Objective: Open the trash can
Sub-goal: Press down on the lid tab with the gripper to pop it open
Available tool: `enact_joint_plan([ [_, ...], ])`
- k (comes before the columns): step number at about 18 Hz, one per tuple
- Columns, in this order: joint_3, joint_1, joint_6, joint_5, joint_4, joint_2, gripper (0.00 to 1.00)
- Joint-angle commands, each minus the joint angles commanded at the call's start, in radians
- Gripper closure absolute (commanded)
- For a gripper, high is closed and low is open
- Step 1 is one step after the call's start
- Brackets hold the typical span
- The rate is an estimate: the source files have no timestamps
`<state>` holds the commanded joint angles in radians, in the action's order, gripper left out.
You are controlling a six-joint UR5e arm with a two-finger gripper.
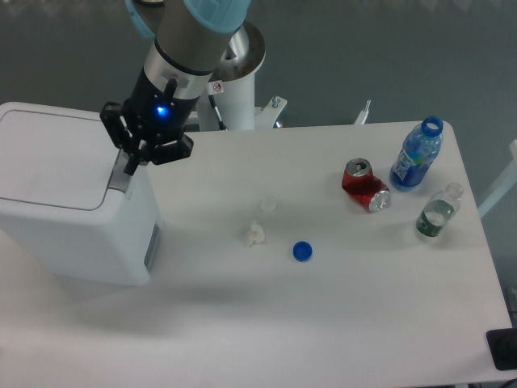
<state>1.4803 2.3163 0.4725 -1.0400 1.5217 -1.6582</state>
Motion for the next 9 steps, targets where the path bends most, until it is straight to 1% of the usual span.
enact_joint_plan([
  [9, 0.009, -0.002, 0.000, 0.000, 0.000, 0.000, 0.96],
])
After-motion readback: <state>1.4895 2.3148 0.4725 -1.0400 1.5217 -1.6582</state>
